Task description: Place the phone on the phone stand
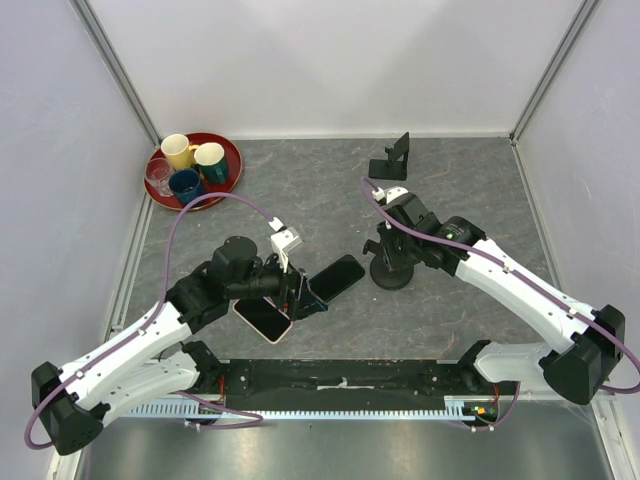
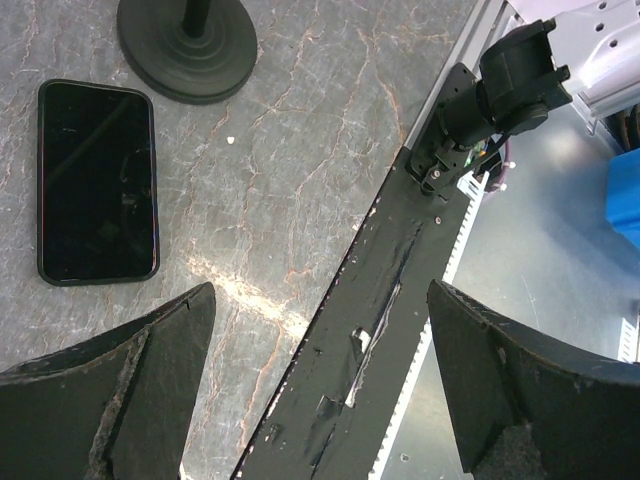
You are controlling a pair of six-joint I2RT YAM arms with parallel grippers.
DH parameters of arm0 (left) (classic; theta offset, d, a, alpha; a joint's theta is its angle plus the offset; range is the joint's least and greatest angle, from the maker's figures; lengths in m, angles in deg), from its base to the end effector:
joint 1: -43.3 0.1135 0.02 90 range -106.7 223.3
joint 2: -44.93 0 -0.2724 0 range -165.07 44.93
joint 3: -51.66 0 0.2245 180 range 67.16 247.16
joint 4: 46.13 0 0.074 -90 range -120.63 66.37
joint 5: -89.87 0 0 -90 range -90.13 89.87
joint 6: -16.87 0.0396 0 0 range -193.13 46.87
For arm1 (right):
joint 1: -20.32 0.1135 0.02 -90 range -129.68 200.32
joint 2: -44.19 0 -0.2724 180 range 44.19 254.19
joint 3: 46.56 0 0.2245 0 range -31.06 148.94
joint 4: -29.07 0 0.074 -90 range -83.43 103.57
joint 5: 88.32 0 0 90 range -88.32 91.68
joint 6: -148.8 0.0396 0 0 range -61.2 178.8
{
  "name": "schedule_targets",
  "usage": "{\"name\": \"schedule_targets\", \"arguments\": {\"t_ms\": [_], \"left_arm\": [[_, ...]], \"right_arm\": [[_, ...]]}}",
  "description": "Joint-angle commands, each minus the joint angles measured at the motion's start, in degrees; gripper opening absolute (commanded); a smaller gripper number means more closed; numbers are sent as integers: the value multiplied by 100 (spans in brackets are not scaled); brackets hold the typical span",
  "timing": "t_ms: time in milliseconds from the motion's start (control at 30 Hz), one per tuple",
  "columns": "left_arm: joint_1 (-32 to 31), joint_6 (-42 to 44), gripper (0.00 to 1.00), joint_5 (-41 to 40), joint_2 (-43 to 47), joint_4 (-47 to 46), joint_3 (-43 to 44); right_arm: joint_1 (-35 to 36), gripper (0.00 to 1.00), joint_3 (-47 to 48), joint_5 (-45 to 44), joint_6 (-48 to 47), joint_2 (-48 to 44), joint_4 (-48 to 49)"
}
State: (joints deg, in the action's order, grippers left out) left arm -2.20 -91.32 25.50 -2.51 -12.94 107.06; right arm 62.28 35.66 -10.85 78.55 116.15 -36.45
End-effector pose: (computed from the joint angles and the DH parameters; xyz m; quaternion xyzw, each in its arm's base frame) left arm 0.0981 -0.1242 0.2985 0.3098 0.7721 -0.4347 0.3448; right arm 0.1699 0.1412 0.3199 -0.1508 0.9372 0.0628 0.3082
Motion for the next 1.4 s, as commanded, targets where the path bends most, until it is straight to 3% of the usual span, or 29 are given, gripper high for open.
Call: {"name": "schedule_targets", "arguments": {"t_ms": [0, 200, 300, 333, 500, 533, 700, 900, 1100, 1367], "left_arm": [[-21, 159, 92, 100, -37, -99, 0], [-21, -763, 95, 1110, -616, -881, 201], [-21, -1422, 95, 1471, -1021, -1388, 527], [-21, -1711, 95, 1567, -1074, -1591, 562], [-21, -2249, 95, 1498, -1565, -2357, 773], [-21, -2424, 95, 1515, -1680, -2436, 817], [-12, -3162, 95, 1489, -2303, -2990, 949], [-3, -3218, 95, 1059, -2875, -2834, 1423], [75, -2506, 95, 1260, -3789, -2043, 2459], [296, -2347, 90, 1436, -4404, -2173, 2523]], "right_arm": [[-196, 0, 412, 787, -559, -68, 396], [-775, 2, 255, 1244, -788, -60, 265], [-1004, 13, 17, 1456, -885, -112, 282], [-1049, 22, -62, 1395, -833, -139, 274], [-1128, 48, -54, 1289, -701, -218, 177], [-1128, 57, 7, 1289, -674, -227, 116], [-1119, 72, 104, 1095, -490, -358, -87], [-1128, 89, -18, 1236, -60, -797, -43], [-1128, 94, -553, 1243, 766, -1324, 404], [-1119, 92, -1345, 1289, 1699, -2159, 1126]]}}
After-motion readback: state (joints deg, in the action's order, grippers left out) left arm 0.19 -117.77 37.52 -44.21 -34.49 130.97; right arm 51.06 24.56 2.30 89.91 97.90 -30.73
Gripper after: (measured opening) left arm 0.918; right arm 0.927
